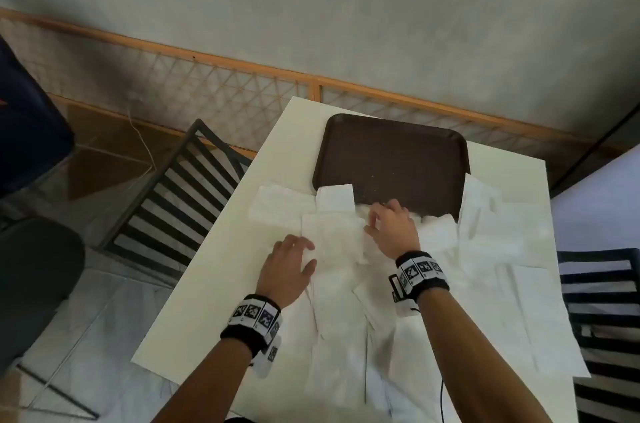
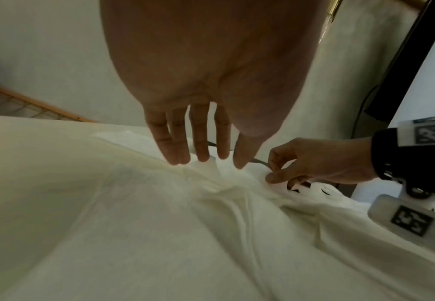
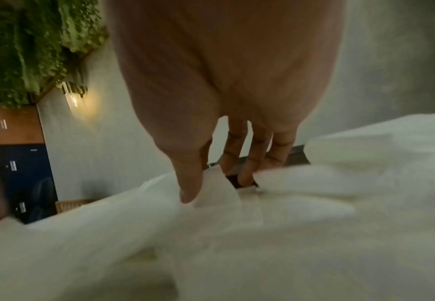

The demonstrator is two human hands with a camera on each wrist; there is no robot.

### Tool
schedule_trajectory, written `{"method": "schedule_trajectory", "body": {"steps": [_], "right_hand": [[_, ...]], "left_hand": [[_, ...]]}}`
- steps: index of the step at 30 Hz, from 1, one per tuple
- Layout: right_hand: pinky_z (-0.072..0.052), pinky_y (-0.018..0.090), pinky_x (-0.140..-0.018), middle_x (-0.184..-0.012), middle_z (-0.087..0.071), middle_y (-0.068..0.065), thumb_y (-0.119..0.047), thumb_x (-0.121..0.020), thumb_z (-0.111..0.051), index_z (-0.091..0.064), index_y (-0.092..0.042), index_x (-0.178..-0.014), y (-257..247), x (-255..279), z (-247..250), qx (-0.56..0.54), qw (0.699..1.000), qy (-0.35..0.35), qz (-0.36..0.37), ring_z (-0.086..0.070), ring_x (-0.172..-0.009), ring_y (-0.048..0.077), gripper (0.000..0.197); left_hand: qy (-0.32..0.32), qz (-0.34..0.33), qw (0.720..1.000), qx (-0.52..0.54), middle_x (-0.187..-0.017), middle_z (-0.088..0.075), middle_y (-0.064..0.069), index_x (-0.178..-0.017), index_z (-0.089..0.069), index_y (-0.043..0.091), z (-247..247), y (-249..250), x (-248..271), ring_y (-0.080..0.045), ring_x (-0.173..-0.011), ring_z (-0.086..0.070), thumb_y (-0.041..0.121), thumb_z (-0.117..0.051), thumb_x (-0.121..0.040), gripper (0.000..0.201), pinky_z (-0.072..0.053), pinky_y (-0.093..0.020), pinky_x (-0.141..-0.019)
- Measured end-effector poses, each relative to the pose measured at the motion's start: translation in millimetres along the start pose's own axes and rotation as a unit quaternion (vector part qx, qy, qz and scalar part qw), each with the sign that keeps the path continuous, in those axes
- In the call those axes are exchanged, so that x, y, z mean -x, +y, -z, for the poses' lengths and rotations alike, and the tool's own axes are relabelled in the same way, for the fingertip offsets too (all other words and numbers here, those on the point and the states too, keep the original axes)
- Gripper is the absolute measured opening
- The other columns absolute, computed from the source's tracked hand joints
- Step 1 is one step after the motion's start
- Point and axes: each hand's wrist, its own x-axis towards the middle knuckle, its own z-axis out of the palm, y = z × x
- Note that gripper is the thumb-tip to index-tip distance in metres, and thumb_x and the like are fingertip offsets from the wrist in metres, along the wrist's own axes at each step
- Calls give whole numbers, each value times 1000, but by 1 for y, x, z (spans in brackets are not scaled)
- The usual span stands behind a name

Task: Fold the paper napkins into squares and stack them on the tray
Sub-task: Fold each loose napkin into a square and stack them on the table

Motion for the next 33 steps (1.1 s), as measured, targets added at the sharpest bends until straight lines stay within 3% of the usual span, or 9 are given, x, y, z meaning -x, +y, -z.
{"method": "schedule_trajectory", "body": {"steps": [3,6,9,12,15,18,25,29,33], "right_hand": [[-54,52,-102,-125,-61,1,-27,-99,-78,-55,-31,-92,-8,10,13,-47,997,7,67,-63,-113,32,24],[-59,50,-82,-101,-65,-7,-24,-102,-74,-50,-33,-93,-31,36,41,-69,976,-46,201,-65,-89,22,27],[-58,42,-77,-92,-65,-9,-15,-105,-71,-59,-26,-102,-52,60,76,-128,954,29,269,-64,-81,13,17],[-59,23,-91,-109,-76,-11,-25,-98,-85,-62,-20,-127,-69,78,94,-345,913,175,126,-74,-103,8,38],[-64,42,-98,-123,-78,-4,-38,-94,-87,-67,-23,-134,-91,89,82,-502,858,107,-15,-76,-114,20,47],[-63,64,-93,-112,-83,10,-16,-100,-81,-81,-9,-115,-112,93,56,-555,829,70,-14,-78,-108,40,16],[-65,41,-96,-121,-83,8,-5,-96,-83,-81,-7,-121,-152,101,45,-602,793,81,48,-79,-114,28,25],[-54,26,-75,-88,-78,-9,16,-92,-75,-84,-22,-85,-163,98,35,-612,778,97,102,-66,-81,7,39],[-58,32,-80,-98,-82,8,26,-91,-67,-85,-4,-94,-178,97,33,-629,761,85,133,-75,-89,21,35]], "left_hand": [[48,-56,995,74,-151,-50,4,-146,-52,26,11,17,-21,-20,-141,-43,31,-73,-99,52,-45,-42,-117],[-16,-118,988,99,-169,-35,9,-162,-35,33,34,41,-40,-15,-158,-24,38,-85,-89,88,-25,-32,-126],[-52,-121,977,167,-117,-75,7,-128,-69,32,64,53,-44,-6,-112,-67,34,-86,-91,40,-52,-32,-97],[-10,-76,958,276,-83,-75,0,-93,-76,17,88,59,-33,-11,-78,-69,38,-83,-94,22,-57,-41,-75],[23,-29,917,398,-102,-83,2,-113,-80,16,105,65,-10,-19,-95,-80,31,-81,-96,23,-65,-48,-89],[52,-17,907,418,-98,-83,-4,-107,-79,15,115,56,6,-30,-93,-80,33,-80,-97,21,-63,-60,-88],[53,-39,898,436,-103,-83,-5,-110,-78,9,151,17,32,-25,-99,-80,13,-79,-97,14,-64,-47,-94],[79,-74,886,451,-103,-83,-6,-108,-79,4,161,-2,40,-25,-101,-79,-2,-75,-96,14,-64,-43,-96],[64,-99,871,477,-106,-82,-11,-106,-78,5,174,-15,49,-28,-105,-78,-9,-64,-101,21,-64,-34,-87]]}}
